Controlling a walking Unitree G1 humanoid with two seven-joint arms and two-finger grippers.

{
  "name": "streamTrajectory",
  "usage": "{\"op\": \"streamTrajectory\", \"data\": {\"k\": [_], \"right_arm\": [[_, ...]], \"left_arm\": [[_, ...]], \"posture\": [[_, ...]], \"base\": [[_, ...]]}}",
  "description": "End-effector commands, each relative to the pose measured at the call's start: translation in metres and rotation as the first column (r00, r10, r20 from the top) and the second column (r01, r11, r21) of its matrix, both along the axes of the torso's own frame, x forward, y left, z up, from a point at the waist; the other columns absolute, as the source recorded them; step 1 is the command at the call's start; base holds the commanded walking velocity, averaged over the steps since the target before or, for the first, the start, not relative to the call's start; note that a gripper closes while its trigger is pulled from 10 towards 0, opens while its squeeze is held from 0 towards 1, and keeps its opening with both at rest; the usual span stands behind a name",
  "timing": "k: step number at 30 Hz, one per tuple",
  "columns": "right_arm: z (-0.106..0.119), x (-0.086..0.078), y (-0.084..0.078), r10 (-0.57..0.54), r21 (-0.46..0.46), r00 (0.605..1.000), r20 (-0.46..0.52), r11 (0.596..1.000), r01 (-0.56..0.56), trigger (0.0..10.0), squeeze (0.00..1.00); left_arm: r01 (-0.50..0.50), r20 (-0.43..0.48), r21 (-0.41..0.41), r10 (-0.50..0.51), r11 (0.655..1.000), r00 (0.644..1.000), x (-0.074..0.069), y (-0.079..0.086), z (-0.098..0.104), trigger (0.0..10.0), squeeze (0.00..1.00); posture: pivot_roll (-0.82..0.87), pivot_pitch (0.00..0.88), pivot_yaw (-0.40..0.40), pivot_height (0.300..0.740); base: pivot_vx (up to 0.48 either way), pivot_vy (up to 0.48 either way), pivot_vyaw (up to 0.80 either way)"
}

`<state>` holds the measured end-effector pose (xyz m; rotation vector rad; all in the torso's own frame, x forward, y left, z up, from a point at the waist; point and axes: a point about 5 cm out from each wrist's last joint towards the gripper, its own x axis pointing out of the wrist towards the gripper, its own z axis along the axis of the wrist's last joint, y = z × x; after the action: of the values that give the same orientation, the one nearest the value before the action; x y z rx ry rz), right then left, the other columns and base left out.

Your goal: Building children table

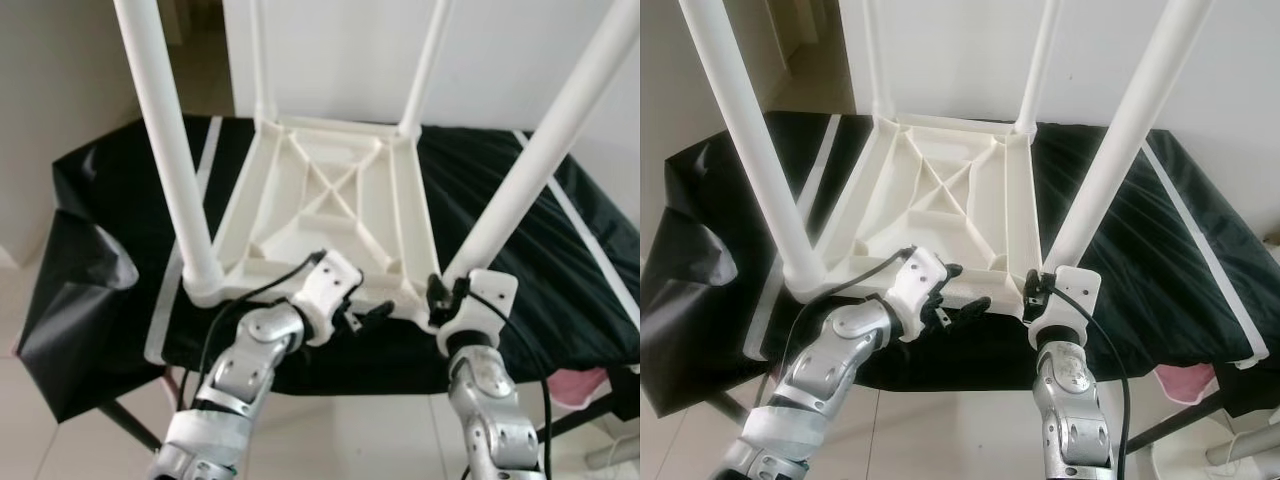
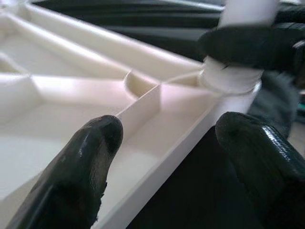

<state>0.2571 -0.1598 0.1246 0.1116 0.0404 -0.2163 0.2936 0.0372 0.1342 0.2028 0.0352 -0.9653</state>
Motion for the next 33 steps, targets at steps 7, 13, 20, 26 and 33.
{"op": "streamTrajectory", "data": {"k": [7, 13, 20, 26, 33], "right_arm": [[-0.022, -0.008, 0.003, -0.039, 0.07, 0.994, -0.104, 0.996, 0.046, 10.0, 0.0], [-0.016, -0.006, 0.004, 0.002, 0.06, 0.999, -0.047, 0.998, 0.001, 10.0, 1.0], [-0.003, -0.007, -0.008, 0.007, -0.021, 0.997, 0.073, 1.0, -0.006, 10.0, 1.0], [-0.007, -0.015, -0.018, 0.046, -0.066, 0.994, 0.102, 0.997, -0.039, 10.0, 1.0], [-0.008, -0.022, -0.029, 0.191, -0.094, 0.974, 0.126, 0.979, -0.18, 10.0, 0.0]], "left_arm": [[-0.14, 0.062, -0.003, 0.14, 0.99, 0.988, 0.006, 0.002, 0.004, 10.0, 0.0], [-0.177, 0.088, -0.01, 0.177, 0.984, 0.98, 0.007, 0.0, 0.004, 10.0, 0.0], [-0.238, 0.058, -0.149, 0.248, 0.96, 0.967, 0.014, 0.006, 0.012, 10.0, 0.0], [-0.235, 0.078, -0.193, 0.253, 0.953, 0.964, 0.011, 0.015, 0.012, 10.0, 0.0], [-0.168, 0.139, -0.199, 0.197, 0.966, 0.97, 0.003, 0.024, 0.016, 10.0, 0.0]], "posture": [[-0.06, 0.0, -0.029, 0.74], [-0.05, 0.0, -0.03, 0.74], [-0.06, 0.0, -0.025, 0.74], [-0.06, 0.0, -0.024, 0.74], [-0.06, 0.0, -0.019, 0.74]], "base": [[0.0, 0.0, 0.0], [0.0, 0.0, 0.0], [0.0, 0.0, 0.0], [0.0, 0.0, 0.0], [0.0, 0.0, 0.0]]}}
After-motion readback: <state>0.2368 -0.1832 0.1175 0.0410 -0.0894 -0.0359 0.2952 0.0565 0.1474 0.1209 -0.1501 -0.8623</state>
